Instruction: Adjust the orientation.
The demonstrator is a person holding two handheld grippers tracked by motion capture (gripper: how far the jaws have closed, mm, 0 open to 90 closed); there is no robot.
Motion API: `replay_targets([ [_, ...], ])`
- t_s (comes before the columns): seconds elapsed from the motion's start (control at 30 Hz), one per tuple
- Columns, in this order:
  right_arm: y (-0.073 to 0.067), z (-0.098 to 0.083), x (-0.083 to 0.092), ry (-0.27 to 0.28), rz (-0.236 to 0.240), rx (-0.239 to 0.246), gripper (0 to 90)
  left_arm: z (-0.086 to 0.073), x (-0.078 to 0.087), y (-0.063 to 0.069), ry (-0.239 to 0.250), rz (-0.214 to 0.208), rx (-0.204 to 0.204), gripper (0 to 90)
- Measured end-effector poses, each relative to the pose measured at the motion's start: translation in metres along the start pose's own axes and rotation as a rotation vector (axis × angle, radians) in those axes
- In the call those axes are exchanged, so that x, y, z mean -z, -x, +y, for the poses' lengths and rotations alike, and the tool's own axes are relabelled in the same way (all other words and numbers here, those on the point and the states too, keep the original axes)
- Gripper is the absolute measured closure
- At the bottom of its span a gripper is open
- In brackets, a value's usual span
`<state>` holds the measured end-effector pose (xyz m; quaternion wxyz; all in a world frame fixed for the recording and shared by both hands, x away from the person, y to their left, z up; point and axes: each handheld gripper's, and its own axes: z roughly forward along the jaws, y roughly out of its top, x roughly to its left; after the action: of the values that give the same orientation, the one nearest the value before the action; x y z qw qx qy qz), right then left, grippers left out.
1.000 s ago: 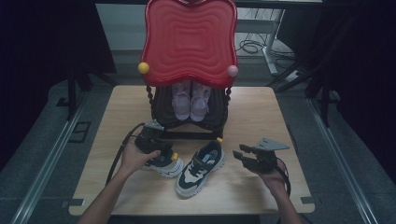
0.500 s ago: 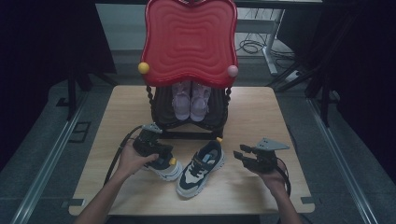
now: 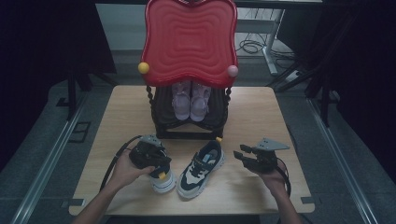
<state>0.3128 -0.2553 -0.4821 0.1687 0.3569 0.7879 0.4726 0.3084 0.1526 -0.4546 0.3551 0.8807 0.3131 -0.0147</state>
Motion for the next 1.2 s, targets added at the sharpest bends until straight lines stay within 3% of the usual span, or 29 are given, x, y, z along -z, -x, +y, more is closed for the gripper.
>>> replay_targets([
  [0.2,0.000,0.000,0.000,0.001,0.001,0.001,55.8,-0.011,0.006,0.007,-0.009,0.005,-0.011,89.7],
  [0.27,0.000,-0.001,-0.001,0.000,0.001,0.000,55.8,-0.014,0.007,0.008,-0.024,0.025,-0.014,89.7],
  [0.43,0.000,-0.001,-0.001,-0.005,0.000,-0.001,55.8,-0.022,0.010,0.006,-0.019,0.028,0.000,89.7],
  [0.63,0.000,-0.002,-0.002,-0.004,0.000,-0.001,55.8,-0.029,0.023,0.000,0.045,0.058,0.022,89.4],
  [0.73,0.000,-0.002,-0.002,-0.004,-0.001,-0.001,55.7,-0.034,0.036,-0.009,0.105,0.081,0.060,89.5],
  [0.9,0.002,-0.002,-0.001,-0.003,-0.007,-0.004,55.8,-0.046,0.048,-0.029,0.145,0.138,0.128,89.5],
  [1.03,0.002,-0.002,-0.001,-0.001,-0.007,-0.006,55.8,-0.053,0.038,-0.058,0.143,0.149,0.193,89.6],
  [1.2,0.002,-0.002,-0.001,-0.003,-0.010,-0.005,55.8,-0.052,0.015,-0.085,0.127,0.142,0.226,89.6],
])
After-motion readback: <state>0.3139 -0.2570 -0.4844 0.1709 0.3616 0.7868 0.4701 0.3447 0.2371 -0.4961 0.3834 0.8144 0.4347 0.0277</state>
